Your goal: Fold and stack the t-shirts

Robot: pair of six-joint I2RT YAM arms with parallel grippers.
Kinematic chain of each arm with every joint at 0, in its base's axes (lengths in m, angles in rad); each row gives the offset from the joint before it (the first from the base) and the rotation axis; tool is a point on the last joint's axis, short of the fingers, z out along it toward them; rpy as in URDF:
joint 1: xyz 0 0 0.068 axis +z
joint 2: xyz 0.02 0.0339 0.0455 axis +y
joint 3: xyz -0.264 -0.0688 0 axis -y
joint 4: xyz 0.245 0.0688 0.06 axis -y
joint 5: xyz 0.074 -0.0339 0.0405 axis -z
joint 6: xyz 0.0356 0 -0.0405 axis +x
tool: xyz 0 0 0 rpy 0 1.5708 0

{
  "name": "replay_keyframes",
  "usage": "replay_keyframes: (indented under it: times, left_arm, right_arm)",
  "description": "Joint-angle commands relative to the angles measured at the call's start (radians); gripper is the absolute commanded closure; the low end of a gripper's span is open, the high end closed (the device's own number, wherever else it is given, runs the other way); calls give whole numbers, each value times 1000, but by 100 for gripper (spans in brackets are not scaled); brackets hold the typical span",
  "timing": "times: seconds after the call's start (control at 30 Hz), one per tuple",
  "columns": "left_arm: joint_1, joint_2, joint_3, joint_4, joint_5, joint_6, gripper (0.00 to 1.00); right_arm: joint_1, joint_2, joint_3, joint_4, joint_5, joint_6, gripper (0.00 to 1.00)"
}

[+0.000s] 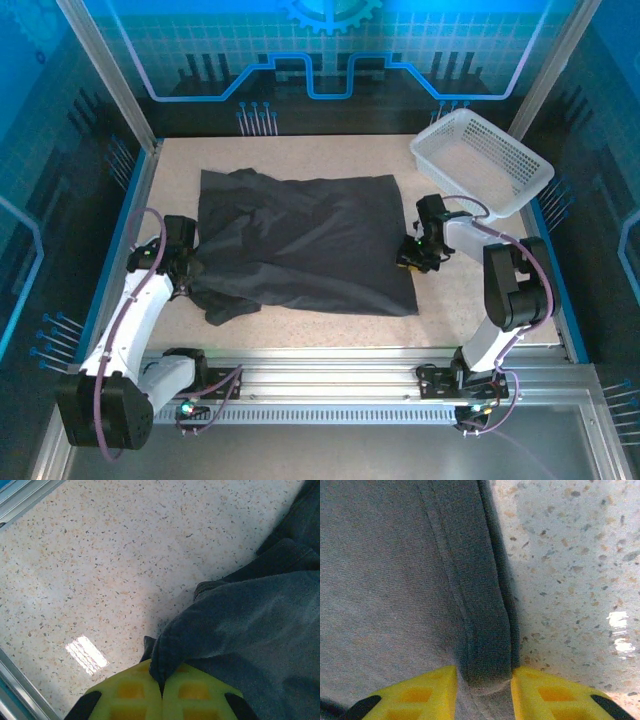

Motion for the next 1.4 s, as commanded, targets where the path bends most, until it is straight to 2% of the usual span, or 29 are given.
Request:
replay_keyframes:
  times: [0.0,0.3,0.5,0.57,0.63,0.73,0.8,0.9,1.0,1.07,1.2,1.37]
  left_arm:
    - [13,-14,-15,0,6,14,100]
    - [14,-14,-17,3,6,12,100]
    - [14,-15,-18,-2,8,11,100]
    - [14,-17,-10,-10,6,17,100]
    - [14,-21,-2,-13,4,24,100]
    - [14,-22,2,-16,3,32,100]
    - [14,-20,2,-14,4,32,100]
    - [14,-15,1,-10,11,31,100]
    - [14,-10,3,-3,18,28,100]
    - [14,-4,2,1,24,25,100]
    - [14,4,-2,12,31,20,100]
    - [13,5,-3,18,37,17,100]
  right_arm:
    - [17,-15,40,-30,-17,1,71]
    - [21,-10,75,-80,-11,16,71]
    - [21,-95,51,-157,72,58,68]
    - [14,-164,13,-238,120,158,65]
    - [9,-256,-51,-287,94,281,63]
    - [53,-412,-170,-321,30,470,62]
    - [99,-504,-233,-327,9,576,65]
    - [147,-578,-306,-330,-37,672,76]
    - [183,-592,-369,-312,-91,724,83]
    - [220,-593,-398,-289,-103,768,84]
    - [223,-556,-431,-176,-110,799,79]
    - [197,-427,-393,-66,-78,779,75]
